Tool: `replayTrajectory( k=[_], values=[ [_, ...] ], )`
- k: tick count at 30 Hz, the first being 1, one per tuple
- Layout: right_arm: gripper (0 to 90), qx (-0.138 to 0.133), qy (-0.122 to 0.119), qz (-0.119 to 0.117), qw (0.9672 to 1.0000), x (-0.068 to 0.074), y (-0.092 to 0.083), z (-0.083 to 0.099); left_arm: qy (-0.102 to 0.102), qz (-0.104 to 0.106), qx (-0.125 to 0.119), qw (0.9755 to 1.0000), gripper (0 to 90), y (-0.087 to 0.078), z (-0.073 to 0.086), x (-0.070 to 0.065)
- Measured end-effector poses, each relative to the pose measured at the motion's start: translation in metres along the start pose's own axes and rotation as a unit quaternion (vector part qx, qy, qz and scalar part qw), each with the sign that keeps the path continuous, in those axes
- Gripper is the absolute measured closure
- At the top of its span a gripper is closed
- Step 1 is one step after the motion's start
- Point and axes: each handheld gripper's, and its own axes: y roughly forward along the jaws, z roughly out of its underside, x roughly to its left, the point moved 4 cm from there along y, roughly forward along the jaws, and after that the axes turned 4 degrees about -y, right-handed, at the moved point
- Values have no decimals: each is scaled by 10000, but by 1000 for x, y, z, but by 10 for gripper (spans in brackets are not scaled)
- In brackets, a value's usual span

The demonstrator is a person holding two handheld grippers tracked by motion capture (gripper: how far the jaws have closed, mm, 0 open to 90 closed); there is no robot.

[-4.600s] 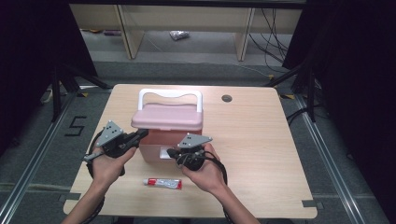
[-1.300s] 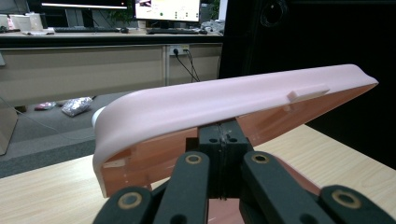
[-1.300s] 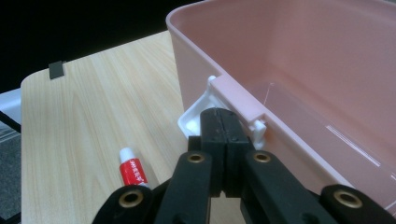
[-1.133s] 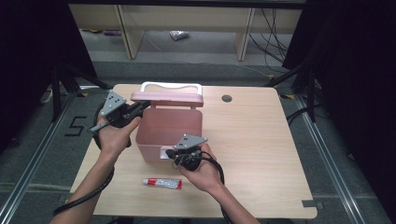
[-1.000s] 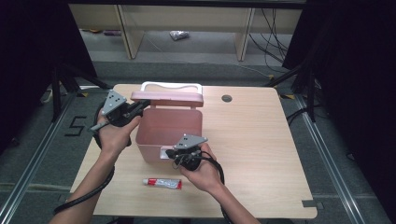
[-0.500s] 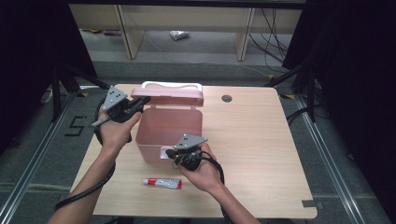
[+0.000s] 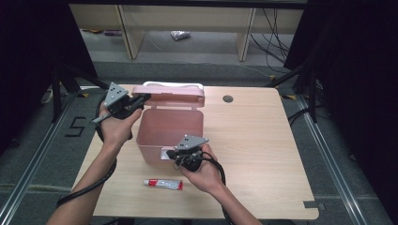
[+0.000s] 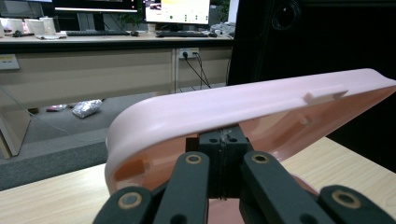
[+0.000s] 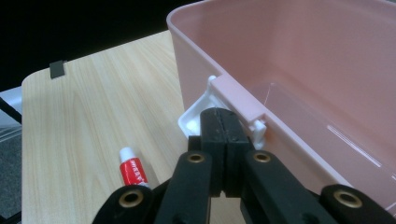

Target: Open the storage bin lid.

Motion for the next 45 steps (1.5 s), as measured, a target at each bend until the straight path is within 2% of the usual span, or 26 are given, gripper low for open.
replayTrajectory(
  k=[6,7,9,14,15,16,17,24,26,34,36,37,43,45],
  values=[
    [900,-24,-106,-18,9999,-1,1,0,26,-36,5,10000,899,3,-2,3],
    [900,3,-6,-18,10000,0,0,0,24,-44,3,10000,899,3,-3,3],
    [900,82,-72,-2,9999,-1,-1,0,31,-50,13,10000,899,4,-4,3],
    [900,14,-50,10,10000,0,0,0,20,-91,6,10000,899,7,-6,4],
    [900,88,-191,8,9998,-2,-1,0,28,-101,8,9999,899,7,-6,4],
    [900,34,-190,19,9998,-2,0,0,33,-104,4,9999,899,8,-6,5],
    [900,50,-70,3,10000,-1,0,0,44,-112,8,9999,899,8,-7,5],
    [900,106,-109,-9,9999,-1,-2,0,85,-173,15,9998,899,11,-9,7],
    [900,85,-188,8,9998,-2,-1,0,89,-188,15,9998,899,12,-9,7],
    [900,104,-117,-15,9999,-1,-1,0,114,-228,38,9997,899,15,-12,9],
    [900,103,-123,-13,9999,-1,-1,0,117,-239,39,9996,899,16,-12,10],
    [900,90,-215,-1,9997,-2,-1,0,50,-235,66,9997,899,16,-12,9],
    [900,76,-225,-10,9997,-2,-1,0,91,-259,73,9996,899,19,-14,10],
    [900,106,-119,-22,9999,-1,-1,0,110,-273,90,9995,899,20,-15,10]
  ],
)
